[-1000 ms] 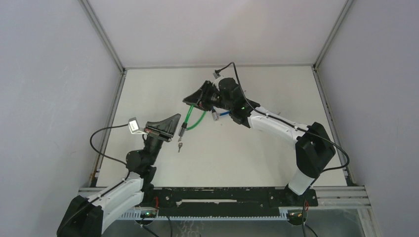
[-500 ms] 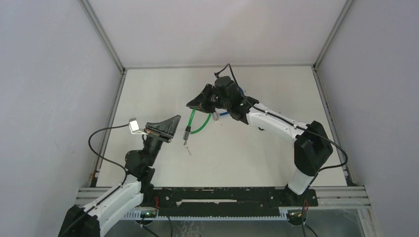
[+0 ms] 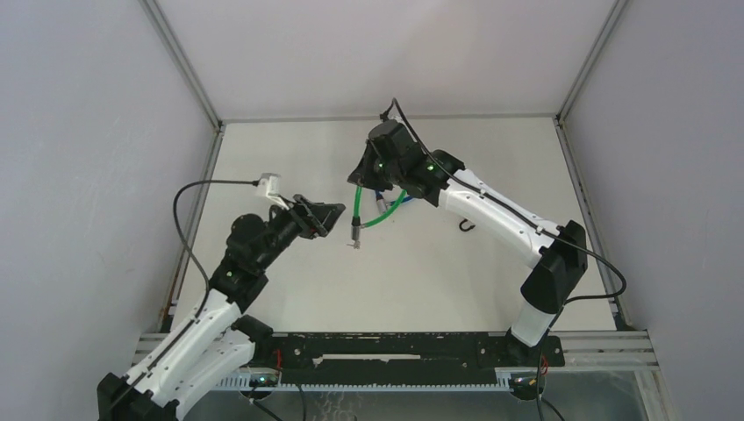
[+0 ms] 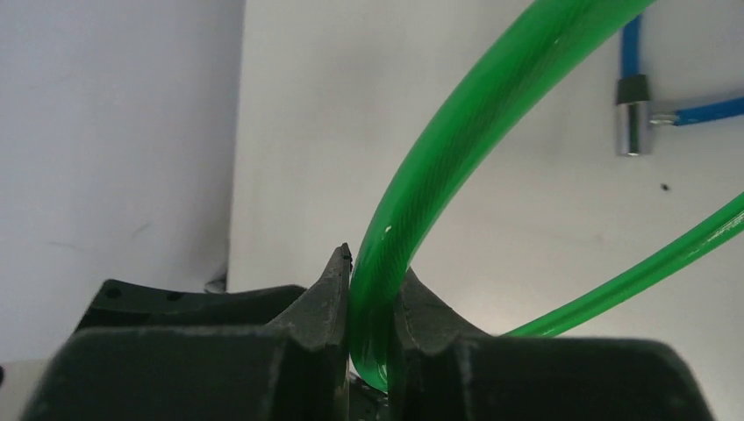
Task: Lock with the key
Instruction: Lock the lock.
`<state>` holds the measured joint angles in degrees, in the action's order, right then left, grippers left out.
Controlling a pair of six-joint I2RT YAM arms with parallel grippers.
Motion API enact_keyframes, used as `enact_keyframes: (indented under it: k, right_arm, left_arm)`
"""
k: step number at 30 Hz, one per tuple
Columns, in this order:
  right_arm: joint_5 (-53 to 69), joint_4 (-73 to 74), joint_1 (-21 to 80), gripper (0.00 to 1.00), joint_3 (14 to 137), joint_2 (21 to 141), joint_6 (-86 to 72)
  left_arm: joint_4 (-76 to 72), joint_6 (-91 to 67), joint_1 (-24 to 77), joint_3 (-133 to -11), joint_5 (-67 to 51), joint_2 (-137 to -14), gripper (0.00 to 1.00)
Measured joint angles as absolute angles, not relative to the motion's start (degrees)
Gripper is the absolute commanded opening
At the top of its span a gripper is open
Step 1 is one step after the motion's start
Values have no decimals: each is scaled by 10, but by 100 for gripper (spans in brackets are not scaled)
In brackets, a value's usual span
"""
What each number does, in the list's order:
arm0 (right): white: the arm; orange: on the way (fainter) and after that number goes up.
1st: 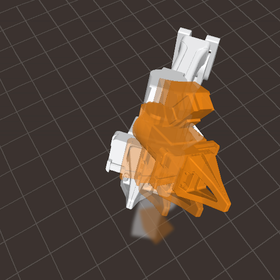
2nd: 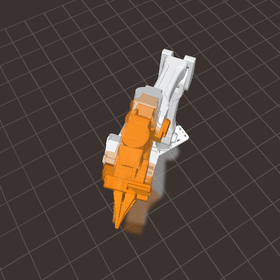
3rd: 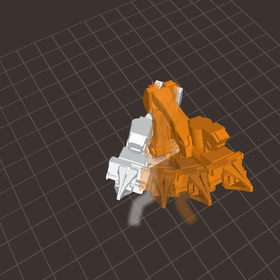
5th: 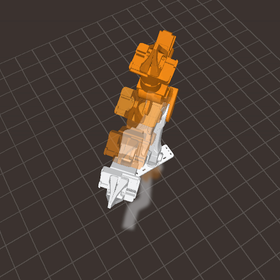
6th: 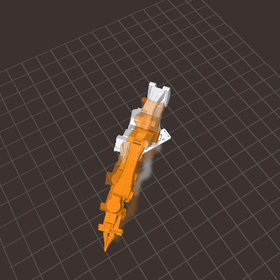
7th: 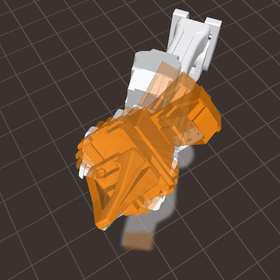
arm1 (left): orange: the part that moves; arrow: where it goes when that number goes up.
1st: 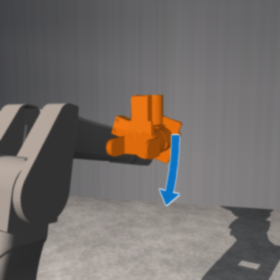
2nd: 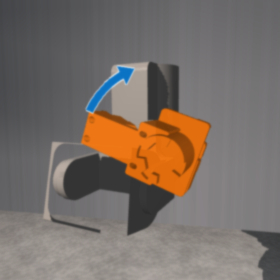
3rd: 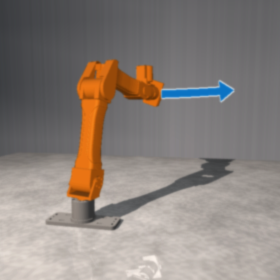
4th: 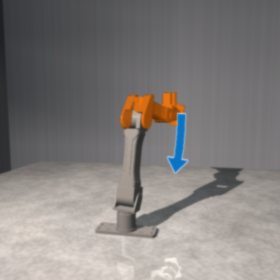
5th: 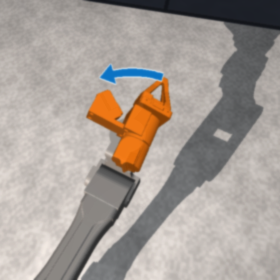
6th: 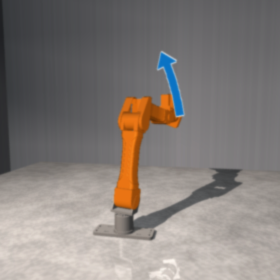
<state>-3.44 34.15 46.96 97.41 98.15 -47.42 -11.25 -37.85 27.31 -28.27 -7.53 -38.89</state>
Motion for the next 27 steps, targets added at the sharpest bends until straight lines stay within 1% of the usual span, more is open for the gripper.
enact_keyframes:
  k: [6, 10, 14, 22, 24, 26, 27]
  right_arm:
    - [-88, 406, 478, 0, 977, 982, -439]
    - [-101, 424, 477, 0, 980, 983, -423]
    - [-104, 432, 477, 0, 988, 983, -412]
    - [-105, 434, 478, 0, 999, 983, -396]
    - [-106, 437, 478, 0, 999, 983, -392]
    - [-108, 440, 478, 0, 999, 983, -390]
    - [-109, 441, 479, 0, 999, 983, -389]
  left_arm:
    - [-26, -338, 289, -321, -99, -442, 98]
    - [11, -312, 317, -350, -98, -466, 100]
    - [21, -299, 344, -378, -98, -503, 100]
    - [13, -300, 387, -381, -92, -567, 99]
    - [11, -300, 394, -381, -91, -582, 94]
    - [5, -301, 399, -381, -89, -594, 83]
    - [2, -304, 401, -381, -86, -598, 80]
